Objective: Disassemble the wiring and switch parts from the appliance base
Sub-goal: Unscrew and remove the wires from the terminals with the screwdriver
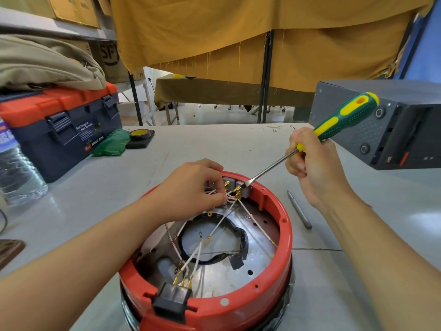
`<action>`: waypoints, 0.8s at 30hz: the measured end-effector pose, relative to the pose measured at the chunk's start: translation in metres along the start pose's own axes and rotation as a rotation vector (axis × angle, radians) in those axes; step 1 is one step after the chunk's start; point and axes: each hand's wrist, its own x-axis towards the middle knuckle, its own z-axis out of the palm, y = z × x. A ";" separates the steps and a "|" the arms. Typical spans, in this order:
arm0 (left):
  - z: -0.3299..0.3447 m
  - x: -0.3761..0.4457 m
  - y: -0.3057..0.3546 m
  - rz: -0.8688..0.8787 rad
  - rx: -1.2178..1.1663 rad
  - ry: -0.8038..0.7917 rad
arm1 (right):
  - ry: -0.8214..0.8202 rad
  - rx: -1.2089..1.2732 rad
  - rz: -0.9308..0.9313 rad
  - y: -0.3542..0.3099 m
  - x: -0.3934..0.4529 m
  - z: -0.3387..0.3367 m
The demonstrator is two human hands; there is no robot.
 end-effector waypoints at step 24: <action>0.003 -0.002 -0.006 0.008 -0.007 0.030 | -0.101 -0.042 0.055 0.010 -0.005 0.011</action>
